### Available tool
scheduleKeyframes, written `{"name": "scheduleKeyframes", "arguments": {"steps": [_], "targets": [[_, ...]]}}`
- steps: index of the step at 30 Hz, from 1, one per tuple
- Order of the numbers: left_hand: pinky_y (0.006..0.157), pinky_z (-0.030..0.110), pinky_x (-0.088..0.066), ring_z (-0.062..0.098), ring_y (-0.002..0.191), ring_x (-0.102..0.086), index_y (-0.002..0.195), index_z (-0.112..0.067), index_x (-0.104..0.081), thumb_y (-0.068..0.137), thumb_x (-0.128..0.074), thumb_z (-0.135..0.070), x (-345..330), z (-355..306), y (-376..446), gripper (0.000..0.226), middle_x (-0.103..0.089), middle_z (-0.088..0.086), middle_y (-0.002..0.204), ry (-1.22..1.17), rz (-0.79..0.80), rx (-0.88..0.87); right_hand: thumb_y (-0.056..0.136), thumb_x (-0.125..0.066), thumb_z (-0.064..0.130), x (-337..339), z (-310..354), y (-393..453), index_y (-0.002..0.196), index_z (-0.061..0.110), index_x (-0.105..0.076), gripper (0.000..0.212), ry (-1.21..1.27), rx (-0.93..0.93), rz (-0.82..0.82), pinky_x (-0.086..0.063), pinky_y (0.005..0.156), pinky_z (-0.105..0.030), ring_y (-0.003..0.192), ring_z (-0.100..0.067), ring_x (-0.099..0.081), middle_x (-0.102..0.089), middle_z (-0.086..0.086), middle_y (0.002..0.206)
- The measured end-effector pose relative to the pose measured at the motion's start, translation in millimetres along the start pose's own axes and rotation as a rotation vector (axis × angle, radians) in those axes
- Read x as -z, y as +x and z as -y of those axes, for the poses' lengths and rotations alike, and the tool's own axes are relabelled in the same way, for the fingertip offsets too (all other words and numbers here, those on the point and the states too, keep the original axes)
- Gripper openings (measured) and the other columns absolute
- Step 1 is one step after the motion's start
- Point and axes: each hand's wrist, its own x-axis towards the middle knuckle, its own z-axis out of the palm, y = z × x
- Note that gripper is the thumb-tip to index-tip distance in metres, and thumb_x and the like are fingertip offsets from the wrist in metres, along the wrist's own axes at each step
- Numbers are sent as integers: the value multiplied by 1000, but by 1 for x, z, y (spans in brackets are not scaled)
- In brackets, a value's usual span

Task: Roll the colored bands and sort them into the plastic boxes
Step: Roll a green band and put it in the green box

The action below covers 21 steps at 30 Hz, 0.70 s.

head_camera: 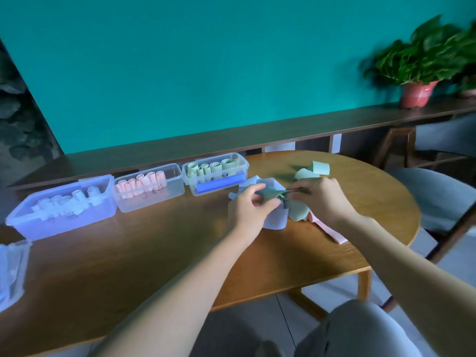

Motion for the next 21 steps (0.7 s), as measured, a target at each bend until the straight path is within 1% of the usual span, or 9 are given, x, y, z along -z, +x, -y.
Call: {"name": "scheduleKeyframes", "arguments": {"steps": [2,4,7,9,10,12,14,17,21], "targets": [[66,2,-42,-2,89,-65,117,-30,-70,77,-85,-32,2,-4,2,43,-72,-12,101,-42,41,-12,89,-74,13,3,6,2,97,15,-81,11,31,16,-27,-41,69,-4,81,-15,-63,-77,2,94],[70,8,-45,-3,85,-67,103,-29,-74,78,-85,-24,8,-12,3,28,-74,-15,93,-64,44,-40,88,-75,12,8,15,8,96,13,-82,10,48,40,-43,-42,70,-4,80,-12,-65,-75,6,91],[68,10,-48,-4,79,-67,86,-32,-75,84,-79,-24,28,-32,9,9,-73,-20,80,-36,-59,-115,88,-76,15,20,30,22,96,13,-82,10,49,97,-74,-45,73,-7,79,-11,-66,-76,5,93],[66,11,-48,-2,78,-67,81,-31,-76,87,-75,-21,45,-46,15,11,-73,-20,77,10,-130,-184,88,-77,17,28,41,31,96,12,-82,10,98,78,-82,-44,69,-5,72,-4,-64,-77,1,91],[67,12,-49,-2,77,-67,80,-29,-76,87,-74,-20,55,-53,18,11,-73,-19,77,30,-153,-207,87,-78,16,32,46,34,94,11,-82,9,126,76,-87,-41,67,-2,69,-2,-62,-77,1,89],[71,17,-52,1,77,-68,78,-27,-75,88,-74,-21,72,-66,22,12,-73,-16,78,65,-186,-244,85,-80,16,39,59,41,90,11,-82,7,142,110,-111,-38,67,0,77,3,-61,-76,4,87],[74,21,-52,3,78,-68,81,-24,-75,89,-72,-21,88,-80,23,9,-73,-14,79,95,-201,-273,85,-80,17,47,75,46,88,13,-82,5,165,146,-122,-42,70,-4,83,1,-63,-76,6,86],[73,19,-49,3,81,-67,86,-24,-70,93,-68,-24,111,-98,16,8,-71,-15,83,134,-213,-299,83,-82,21,57,101,52,87,17,-82,5,248,160,-118,-46,70,-8,81,0,-66,-77,8,83],[73,20,-48,4,81,-66,90,-21,-69,95,-66,-27,148,-117,2,8,-72,-12,84,155,-250,-334,83,-83,23,66,136,52,83,20,-81,5,396,182,10,-48,73,-14,73,2,-63,-78,8,81]]}}
